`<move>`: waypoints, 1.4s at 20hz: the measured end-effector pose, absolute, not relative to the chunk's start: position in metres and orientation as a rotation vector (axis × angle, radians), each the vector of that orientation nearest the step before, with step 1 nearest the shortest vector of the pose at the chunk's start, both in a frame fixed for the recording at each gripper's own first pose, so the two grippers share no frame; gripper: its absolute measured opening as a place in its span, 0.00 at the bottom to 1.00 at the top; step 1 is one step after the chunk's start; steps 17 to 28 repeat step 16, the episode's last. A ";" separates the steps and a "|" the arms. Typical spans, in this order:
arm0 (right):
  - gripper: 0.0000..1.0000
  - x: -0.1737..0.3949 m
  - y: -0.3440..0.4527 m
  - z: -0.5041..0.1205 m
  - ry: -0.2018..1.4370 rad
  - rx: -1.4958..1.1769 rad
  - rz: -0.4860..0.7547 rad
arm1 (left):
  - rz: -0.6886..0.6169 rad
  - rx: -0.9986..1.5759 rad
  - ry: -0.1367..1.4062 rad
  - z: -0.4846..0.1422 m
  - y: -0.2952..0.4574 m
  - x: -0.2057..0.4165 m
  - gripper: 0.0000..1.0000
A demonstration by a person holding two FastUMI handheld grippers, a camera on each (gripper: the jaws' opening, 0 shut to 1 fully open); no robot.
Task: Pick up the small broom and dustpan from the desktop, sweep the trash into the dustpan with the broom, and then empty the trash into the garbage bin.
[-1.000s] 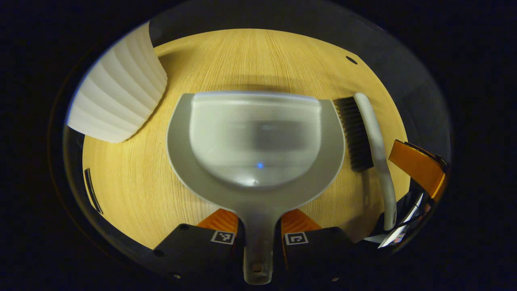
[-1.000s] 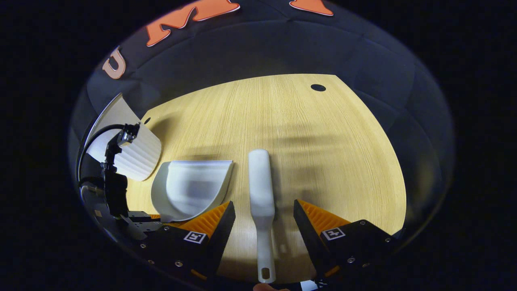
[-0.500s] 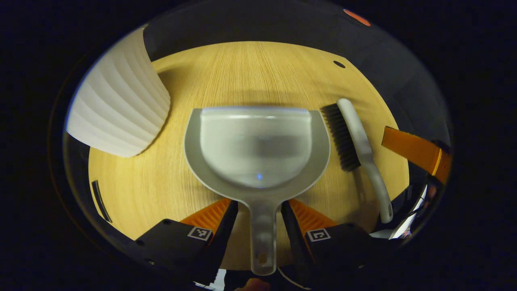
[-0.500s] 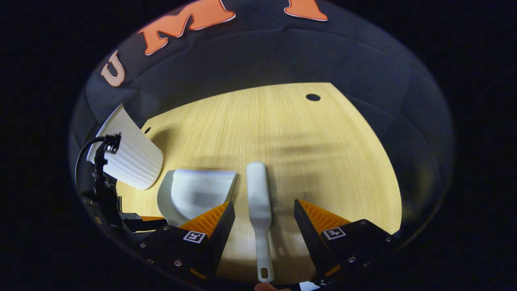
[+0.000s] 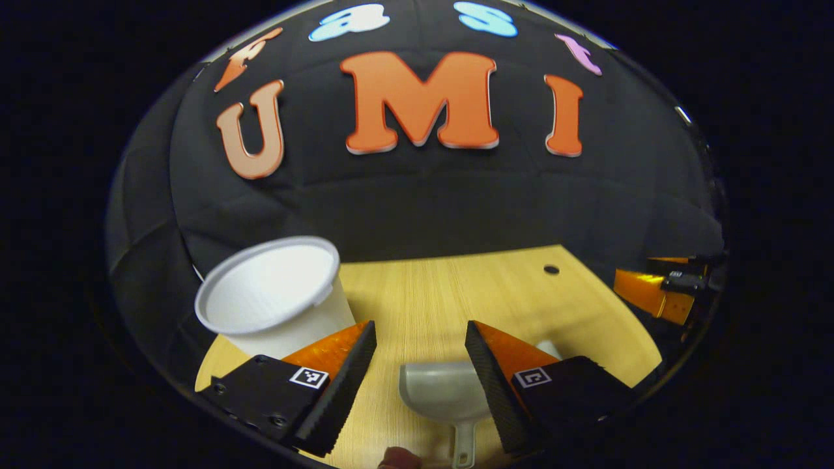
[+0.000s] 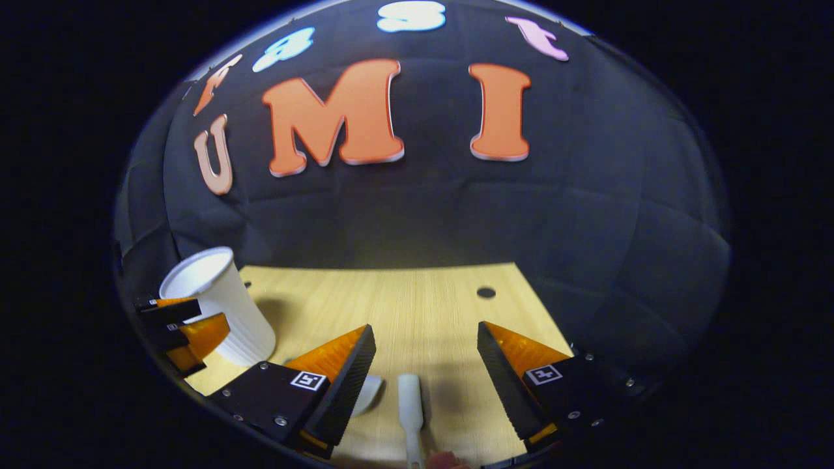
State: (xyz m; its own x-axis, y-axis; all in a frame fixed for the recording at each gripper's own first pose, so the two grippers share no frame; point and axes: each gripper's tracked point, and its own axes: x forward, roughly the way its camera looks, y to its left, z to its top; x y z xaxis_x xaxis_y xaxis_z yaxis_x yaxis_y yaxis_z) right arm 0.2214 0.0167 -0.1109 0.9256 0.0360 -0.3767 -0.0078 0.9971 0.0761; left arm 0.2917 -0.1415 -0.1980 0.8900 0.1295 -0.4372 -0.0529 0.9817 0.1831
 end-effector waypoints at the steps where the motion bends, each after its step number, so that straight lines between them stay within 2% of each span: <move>1: 0.95 0.222 0.016 -0.097 0.326 0.077 0.023 | 0.092 0.166 0.369 -0.182 -0.149 0.281 0.88; 4: 0.95 0.221 0.005 -0.054 0.131 0.084 0.044 | 0.054 0.174 0.123 -0.114 -0.164 0.306 0.88; 5: 0.94 0.219 0.003 -0.053 0.092 0.067 0.035 | 0.043 0.181 0.072 -0.130 -0.158 0.294 0.87; 10: 0.94 0.208 -0.017 -0.012 -0.077 0.012 -0.008 | 0.072 0.116 0.007 -0.106 -0.167 0.305 0.93; 15: 0.94 0.210 -0.003 -0.032 -0.034 0.004 0.002 | 0.132 0.061 0.034 -0.125 -0.158 0.302 0.93; 28: 0.94 0.209 0.000 -0.036 -0.020 0.002 0.004 | 0.125 0.064 0.048 -0.130 -0.160 0.301 0.94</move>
